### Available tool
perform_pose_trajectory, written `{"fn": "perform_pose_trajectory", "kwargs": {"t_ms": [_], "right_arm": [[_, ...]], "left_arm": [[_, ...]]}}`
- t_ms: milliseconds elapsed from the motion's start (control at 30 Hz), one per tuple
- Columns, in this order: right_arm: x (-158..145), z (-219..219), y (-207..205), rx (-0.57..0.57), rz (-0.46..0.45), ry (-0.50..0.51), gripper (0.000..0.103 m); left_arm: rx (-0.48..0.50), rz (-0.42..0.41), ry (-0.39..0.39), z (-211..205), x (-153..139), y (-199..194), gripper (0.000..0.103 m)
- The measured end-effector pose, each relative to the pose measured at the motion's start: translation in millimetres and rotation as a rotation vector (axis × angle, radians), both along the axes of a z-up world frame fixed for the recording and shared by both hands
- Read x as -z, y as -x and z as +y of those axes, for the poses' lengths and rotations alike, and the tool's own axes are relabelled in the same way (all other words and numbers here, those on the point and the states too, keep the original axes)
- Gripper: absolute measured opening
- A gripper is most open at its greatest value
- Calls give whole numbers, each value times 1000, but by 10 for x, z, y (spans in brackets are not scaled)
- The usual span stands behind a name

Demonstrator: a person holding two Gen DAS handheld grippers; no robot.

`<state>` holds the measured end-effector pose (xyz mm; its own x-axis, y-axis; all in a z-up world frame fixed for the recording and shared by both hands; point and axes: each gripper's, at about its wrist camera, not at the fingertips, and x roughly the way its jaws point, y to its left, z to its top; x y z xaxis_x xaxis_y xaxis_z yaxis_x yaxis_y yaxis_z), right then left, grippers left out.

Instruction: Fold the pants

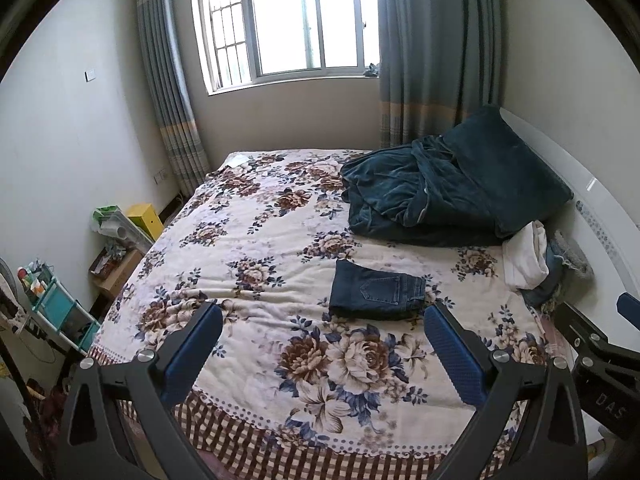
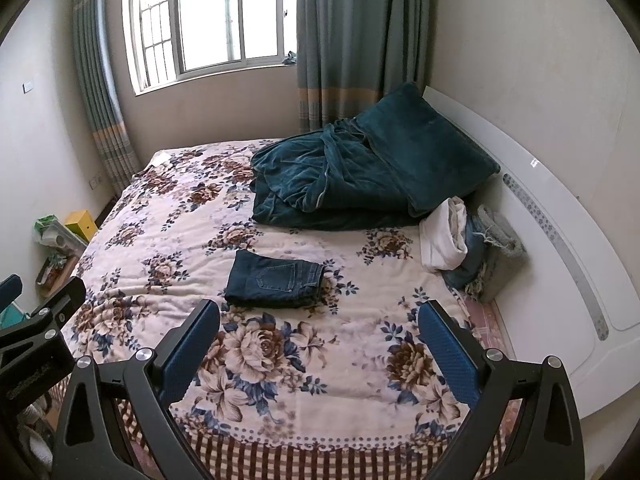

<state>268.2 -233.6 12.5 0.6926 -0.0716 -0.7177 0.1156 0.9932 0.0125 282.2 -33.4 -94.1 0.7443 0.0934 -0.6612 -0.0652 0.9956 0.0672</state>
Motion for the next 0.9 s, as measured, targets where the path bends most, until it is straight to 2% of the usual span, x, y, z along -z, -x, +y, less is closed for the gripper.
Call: {"fn": "perform_pose_trajectory", "kwargs": {"t_ms": [900], "right_arm": [[14,-111,19,14,-4,-11,103]], "left_arm": [[1,-1,-13,-42,-56,-10,103]]}}
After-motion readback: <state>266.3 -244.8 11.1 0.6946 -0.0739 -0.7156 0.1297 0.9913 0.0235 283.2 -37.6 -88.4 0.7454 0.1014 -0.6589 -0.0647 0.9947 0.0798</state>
